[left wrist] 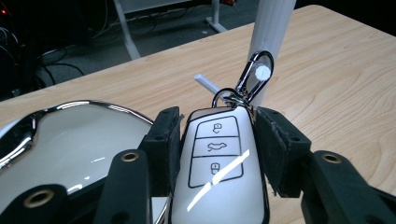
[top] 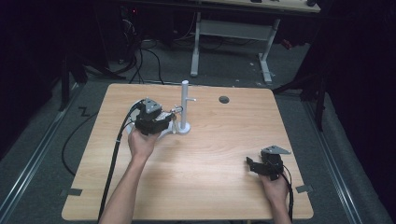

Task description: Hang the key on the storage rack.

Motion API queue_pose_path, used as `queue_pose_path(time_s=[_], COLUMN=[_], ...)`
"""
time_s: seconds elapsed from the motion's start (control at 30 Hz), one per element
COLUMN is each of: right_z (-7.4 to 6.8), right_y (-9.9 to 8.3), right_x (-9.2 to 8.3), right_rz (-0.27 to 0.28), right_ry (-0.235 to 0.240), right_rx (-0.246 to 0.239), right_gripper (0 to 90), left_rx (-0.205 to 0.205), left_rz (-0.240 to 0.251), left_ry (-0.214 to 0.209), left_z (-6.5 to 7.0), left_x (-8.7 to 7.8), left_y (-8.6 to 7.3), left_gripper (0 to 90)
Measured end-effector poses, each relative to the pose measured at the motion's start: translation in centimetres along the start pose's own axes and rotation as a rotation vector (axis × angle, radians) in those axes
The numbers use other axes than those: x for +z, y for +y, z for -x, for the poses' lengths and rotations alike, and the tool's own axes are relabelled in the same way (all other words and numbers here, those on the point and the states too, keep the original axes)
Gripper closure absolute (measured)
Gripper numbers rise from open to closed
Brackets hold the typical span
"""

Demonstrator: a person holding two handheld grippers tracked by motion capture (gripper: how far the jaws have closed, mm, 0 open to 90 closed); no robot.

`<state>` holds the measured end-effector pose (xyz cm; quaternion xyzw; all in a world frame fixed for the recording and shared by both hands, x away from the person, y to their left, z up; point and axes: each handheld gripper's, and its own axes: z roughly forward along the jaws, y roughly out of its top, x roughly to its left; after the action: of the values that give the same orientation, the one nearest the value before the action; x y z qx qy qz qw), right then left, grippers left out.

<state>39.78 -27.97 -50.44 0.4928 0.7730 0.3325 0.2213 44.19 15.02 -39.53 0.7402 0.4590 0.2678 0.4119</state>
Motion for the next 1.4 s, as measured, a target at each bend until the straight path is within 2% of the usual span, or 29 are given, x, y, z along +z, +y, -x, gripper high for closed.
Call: queue_pose_path(time_s=[0.3, 0.5, 0.7, 0.93, 1.23, 1.4], right_z=[0.0, 0.0, 0.0, 0.0, 0.0, 0.0], right_y=[0.0, 0.0, 0.0, 0.0, 0.0, 0.0], right_x=[0.0, 0.0, 0.0, 0.0, 0.0, 0.0], right_rz=[0.001, 0.0, 0.0, 0.0, 0.0, 0.001], right_ry=[0.0, 0.0, 0.0, 0.0, -0.001, 0.0], right_rx=[-0.002, 0.0, 0.0, -0.003, -0.002, -0.001], right_gripper=[28.9, 28.9, 28.9, 28.9, 28.9, 29.0], left_rx=[-0.012, -0.005, -0.016, -0.053, -0.067, -0.052], left_rz=[-0.009, -0.018, -0.015, -0.007, -0.011, -0.018], left_ry=[-0.009, -0.014, -0.016, -0.029, -0.032, -0.024], left_z=[0.5, 0.8, 1.0, 0.9, 1.0, 1.4], left_x=[0.6, 1.0, 0.9, 1.1, 1.7, 2.0], left_y=[-0.6, -0.7, -0.7, -1.2, -1.6, -1.7], left_gripper=[51.8, 51.8, 51.7, 51.7, 51.5, 51.4])
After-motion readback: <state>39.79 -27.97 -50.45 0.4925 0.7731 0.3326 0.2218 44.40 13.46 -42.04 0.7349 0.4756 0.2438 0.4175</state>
